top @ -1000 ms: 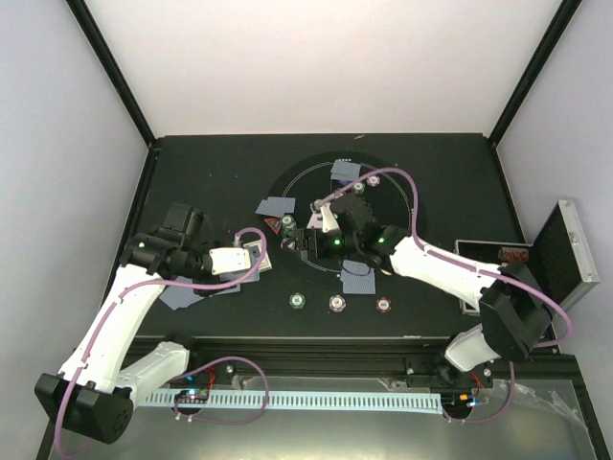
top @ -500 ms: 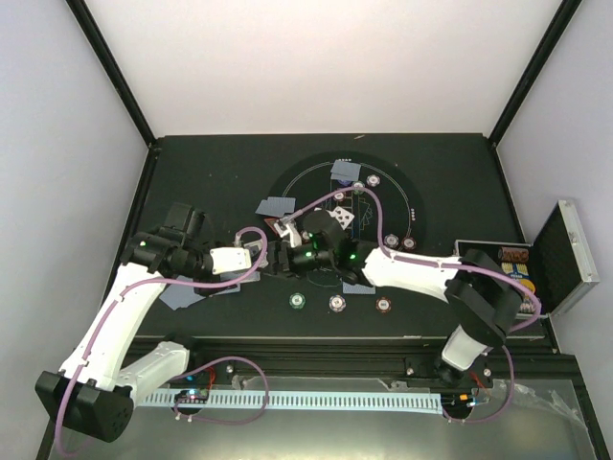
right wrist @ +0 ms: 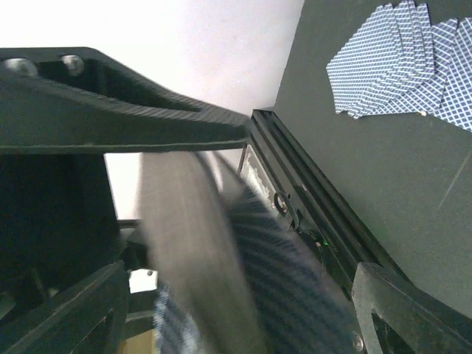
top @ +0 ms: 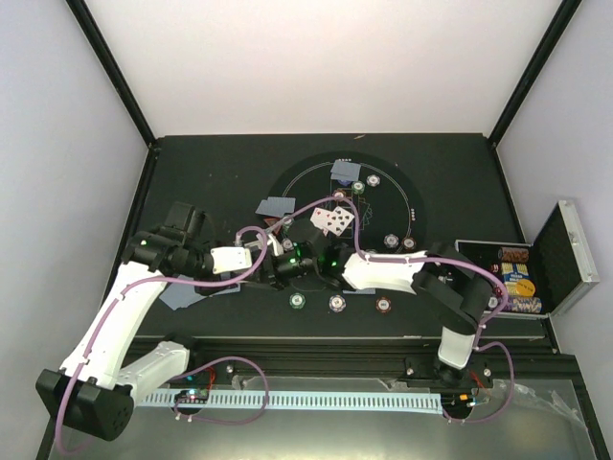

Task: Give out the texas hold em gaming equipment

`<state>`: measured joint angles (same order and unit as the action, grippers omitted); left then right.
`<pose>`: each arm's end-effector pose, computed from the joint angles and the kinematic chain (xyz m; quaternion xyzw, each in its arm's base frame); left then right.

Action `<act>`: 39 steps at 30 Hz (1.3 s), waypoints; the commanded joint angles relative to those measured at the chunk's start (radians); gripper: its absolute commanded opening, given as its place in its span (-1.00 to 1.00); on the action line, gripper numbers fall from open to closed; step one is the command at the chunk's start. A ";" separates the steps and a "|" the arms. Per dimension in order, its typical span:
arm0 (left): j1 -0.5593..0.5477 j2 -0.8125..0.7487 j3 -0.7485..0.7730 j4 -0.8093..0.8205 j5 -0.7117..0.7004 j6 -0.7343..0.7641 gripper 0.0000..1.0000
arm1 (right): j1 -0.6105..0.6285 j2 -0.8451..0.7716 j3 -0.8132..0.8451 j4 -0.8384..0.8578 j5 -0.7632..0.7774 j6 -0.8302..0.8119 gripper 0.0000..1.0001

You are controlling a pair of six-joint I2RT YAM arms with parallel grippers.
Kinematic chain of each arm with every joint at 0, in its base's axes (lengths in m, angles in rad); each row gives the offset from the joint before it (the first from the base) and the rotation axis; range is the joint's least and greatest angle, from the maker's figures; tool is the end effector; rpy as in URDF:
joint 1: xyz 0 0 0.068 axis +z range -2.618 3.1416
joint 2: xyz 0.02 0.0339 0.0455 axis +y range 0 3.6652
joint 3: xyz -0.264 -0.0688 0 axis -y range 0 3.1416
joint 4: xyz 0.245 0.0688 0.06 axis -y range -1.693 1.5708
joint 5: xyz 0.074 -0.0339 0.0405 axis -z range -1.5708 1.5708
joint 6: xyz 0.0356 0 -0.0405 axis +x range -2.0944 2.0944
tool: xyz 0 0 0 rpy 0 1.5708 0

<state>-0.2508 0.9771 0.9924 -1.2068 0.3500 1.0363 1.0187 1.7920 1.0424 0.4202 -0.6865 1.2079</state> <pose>0.1482 -0.0506 0.2963 0.6065 0.7539 -0.0869 0.2369 0.1875 0.3475 0.2152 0.1225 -0.7811 -0.6123 0.0037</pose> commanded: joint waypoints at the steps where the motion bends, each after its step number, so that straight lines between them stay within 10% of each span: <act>1: 0.002 0.005 0.032 0.011 0.037 -0.002 -0.97 | 0.003 0.045 0.023 0.051 -0.033 0.017 0.69; 31: 0.002 0.002 0.031 0.007 0.027 -0.003 -0.97 | -0.112 -0.045 -0.134 -0.037 -0.021 -0.076 -0.32; 34: 0.002 -0.002 0.026 0.009 0.023 0.000 -0.97 | -0.119 -0.053 -0.126 -0.077 -0.019 -0.105 -0.26; 39: 0.002 0.005 0.022 0.016 0.028 -0.002 -0.97 | -0.101 -0.058 -0.082 -0.054 -0.045 -0.096 0.44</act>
<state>-0.2508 0.9947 0.9924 -1.2087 0.3515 1.0367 0.9131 1.7401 0.9405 0.4229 -0.7231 1.1263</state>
